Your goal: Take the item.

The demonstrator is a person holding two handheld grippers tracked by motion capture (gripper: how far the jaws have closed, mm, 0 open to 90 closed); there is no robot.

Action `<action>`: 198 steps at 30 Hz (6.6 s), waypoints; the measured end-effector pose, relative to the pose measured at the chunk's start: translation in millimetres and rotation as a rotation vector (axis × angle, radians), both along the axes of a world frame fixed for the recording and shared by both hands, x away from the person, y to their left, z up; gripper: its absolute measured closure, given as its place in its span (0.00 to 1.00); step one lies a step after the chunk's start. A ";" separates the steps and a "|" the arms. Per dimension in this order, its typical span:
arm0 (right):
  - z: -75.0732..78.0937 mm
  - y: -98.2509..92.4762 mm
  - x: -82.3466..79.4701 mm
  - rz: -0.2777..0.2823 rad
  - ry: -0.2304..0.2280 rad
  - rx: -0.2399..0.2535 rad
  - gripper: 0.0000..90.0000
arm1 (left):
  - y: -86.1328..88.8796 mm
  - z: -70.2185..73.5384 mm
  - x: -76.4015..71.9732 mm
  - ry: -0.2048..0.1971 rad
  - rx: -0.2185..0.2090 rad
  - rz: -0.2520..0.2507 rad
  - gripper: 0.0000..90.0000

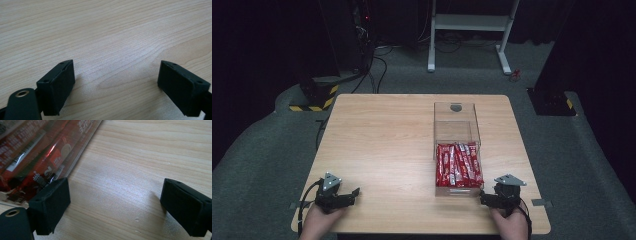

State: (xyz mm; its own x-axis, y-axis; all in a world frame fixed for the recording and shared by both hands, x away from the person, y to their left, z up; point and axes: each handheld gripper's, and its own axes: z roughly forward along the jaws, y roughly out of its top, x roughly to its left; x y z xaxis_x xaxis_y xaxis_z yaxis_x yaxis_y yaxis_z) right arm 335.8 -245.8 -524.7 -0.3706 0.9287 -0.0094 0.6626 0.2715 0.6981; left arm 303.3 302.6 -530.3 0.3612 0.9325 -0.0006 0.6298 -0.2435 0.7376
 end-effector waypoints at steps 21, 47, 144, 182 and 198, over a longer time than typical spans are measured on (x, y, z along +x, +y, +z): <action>0.0 -0.4 0.6 0.005 0.001 0.000 0.10 | -0.8 0.3 -1.1 -0.007 0.008 0.004 0.18; 0.0 -0.4 0.7 0.005 0.000 0.001 0.10 | -16.1 16.7 -3.4 -0.029 -0.037 -0.094 0.04; 0.0 -0.3 0.6 0.005 0.000 0.001 0.10 | -178.6 70.4 4.8 -0.132 -0.213 -0.490 0.02; 0.0 -0.4 0.6 0.006 -0.001 0.001 0.10 | -235.0 95.4 35.0 -0.139 -0.248 -0.587 0.14; 0.1 -0.3 0.5 0.004 0.001 0.004 0.10 | -256.5 92.9 48.4 -0.139 -0.212 -0.568 0.22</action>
State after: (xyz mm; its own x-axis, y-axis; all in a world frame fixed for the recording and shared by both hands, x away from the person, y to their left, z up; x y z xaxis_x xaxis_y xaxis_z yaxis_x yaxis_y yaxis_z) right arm 336.3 -246.1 -524.6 -0.3744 0.9272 -0.0055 0.6623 0.2716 0.6983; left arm 351.7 46.1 -437.4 0.8112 0.5790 -0.0821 0.3392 -0.3514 0.8726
